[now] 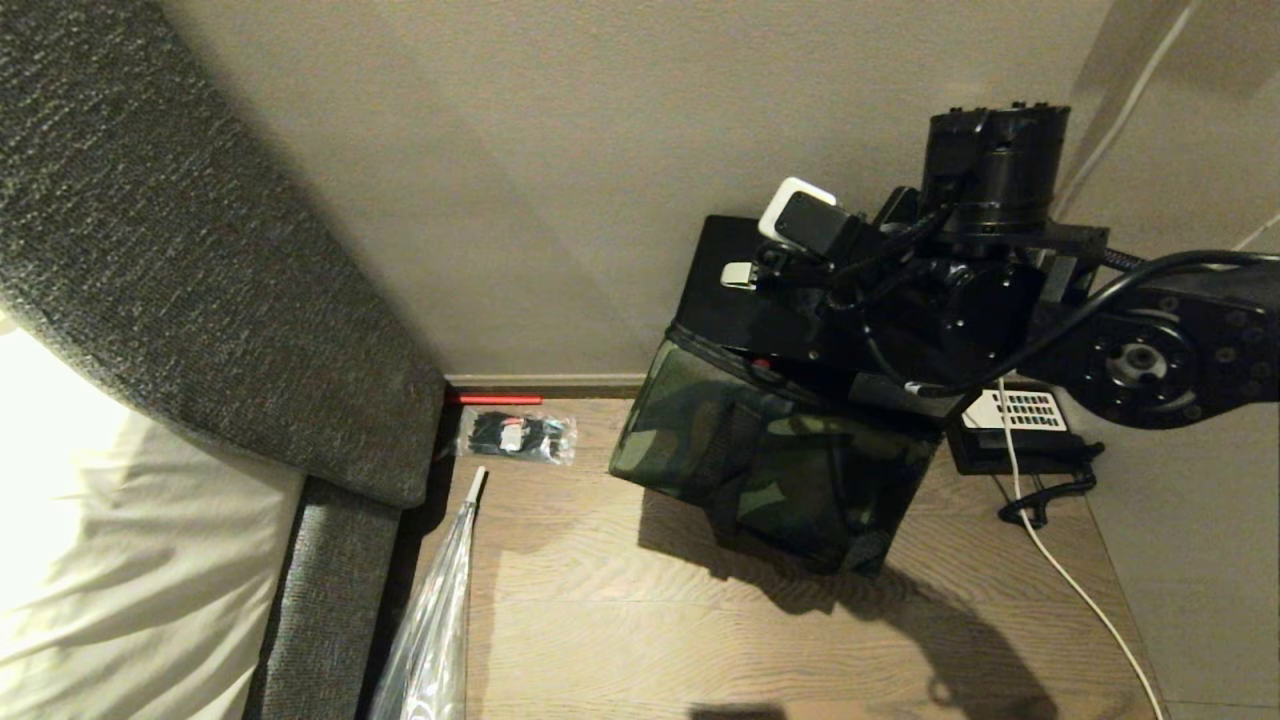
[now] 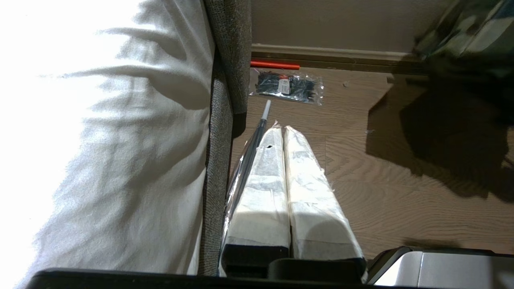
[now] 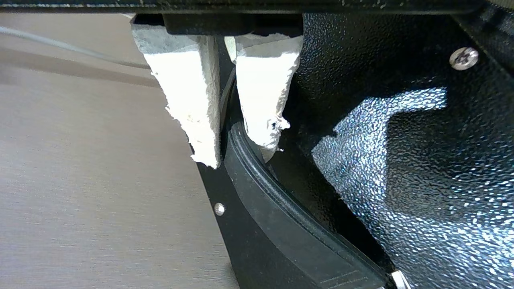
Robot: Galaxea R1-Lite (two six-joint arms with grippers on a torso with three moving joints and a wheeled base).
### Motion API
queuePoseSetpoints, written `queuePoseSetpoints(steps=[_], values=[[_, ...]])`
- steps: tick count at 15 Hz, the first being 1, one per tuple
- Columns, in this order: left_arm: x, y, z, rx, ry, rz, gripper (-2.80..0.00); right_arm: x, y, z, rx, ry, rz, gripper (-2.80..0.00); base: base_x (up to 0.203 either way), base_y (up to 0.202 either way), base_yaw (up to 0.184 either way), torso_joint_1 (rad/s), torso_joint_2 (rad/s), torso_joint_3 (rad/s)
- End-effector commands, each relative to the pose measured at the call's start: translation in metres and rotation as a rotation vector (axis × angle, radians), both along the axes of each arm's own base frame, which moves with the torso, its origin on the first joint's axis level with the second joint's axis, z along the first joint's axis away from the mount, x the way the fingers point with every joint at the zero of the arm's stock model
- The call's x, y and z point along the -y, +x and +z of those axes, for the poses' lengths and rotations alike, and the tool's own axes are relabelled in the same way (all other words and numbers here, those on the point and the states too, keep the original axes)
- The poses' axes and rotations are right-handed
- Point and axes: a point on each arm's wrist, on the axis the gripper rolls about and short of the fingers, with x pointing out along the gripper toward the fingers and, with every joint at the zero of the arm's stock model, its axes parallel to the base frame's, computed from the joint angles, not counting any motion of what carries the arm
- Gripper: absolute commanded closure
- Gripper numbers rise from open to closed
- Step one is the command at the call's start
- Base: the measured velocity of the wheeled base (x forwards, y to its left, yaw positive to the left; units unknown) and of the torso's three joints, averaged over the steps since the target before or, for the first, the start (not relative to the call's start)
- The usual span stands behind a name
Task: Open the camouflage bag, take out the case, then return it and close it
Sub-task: Lift the black box
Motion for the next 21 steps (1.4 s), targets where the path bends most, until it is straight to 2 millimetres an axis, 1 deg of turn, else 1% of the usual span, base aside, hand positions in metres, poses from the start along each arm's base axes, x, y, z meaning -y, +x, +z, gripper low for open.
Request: queuePoseSetpoints(steps=[1,6,7,8,10,13,15,16,18,21], values=[[0.0,0.0,-0.001,0.0,0.0,0.001,0.0,-0.018,0.026,-0.038,-0.064,-0.031,-0.004,0.0,0.0,0.0,0.0,0.0,0.0,0.0],[0.0,0.0,0.0,0.001,0.0,0.001,0.0,-0.057,0.081,-0.129,-0.155,-0.013,-0.02,0.0,0.0,0.0,0.0,0.0,0.0,0.0],[0.0,0.0,-0.001,0.0,0.0,0.001,0.0,-0.06,0.088,-0.139,-0.154,-0.004,-0.024,0.0,0.0,0.0,0.0,0.0,0.0,0.0],[0.0,0.0,-0.001,0.0,0.0,0.001,0.0,-0.062,0.092,-0.144,-0.147,0.01,-0.027,0.0,0.0,0.0,0.0,0.0,0.0,0.0],[0.0,0.0,-0.001,0.0,0.0,0.001,0.0,-0.057,0.09,-0.137,-0.142,0.016,-0.034,0.0,0.0,0.0,0.0,0.0,0.0,0.0],[0.0,0.0,-0.001,-0.002,0.0,0.001,0.0,-0.041,0.077,-0.104,-0.113,0.04,-0.045,0.0,0.0,0.0,0.0,0.0,0.0,0.0],[0.0,0.0,0.0,0.001,0.0,0.001,0.0,-0.027,0.063,-0.079,-0.098,0.054,-0.053,0.0,0.0,0.0,0.0,0.0,0.0,0.0],[0.0,0.0,-0.001,-0.001,0.0,0.001,0.0,-0.019,0.056,-0.072,-0.103,0.051,-0.06,0.0,0.0,0.0,0.0,0.0,0.0,0.0],[0.0,0.0,-0.001,-0.001,0.0,0.001,0.0,-0.004,0.047,-0.075,-0.133,0.046,-0.084,0.0,0.0,0.0,0.0,0.0,0.0,0.0],[0.0,0.0,-0.001,-0.001,0.0,0.001,0.0,0.01,0.045,-0.08,-0.155,0.087,-0.121,0.0,0.0,0.0,0.0,0.0,0.0,0.0]])
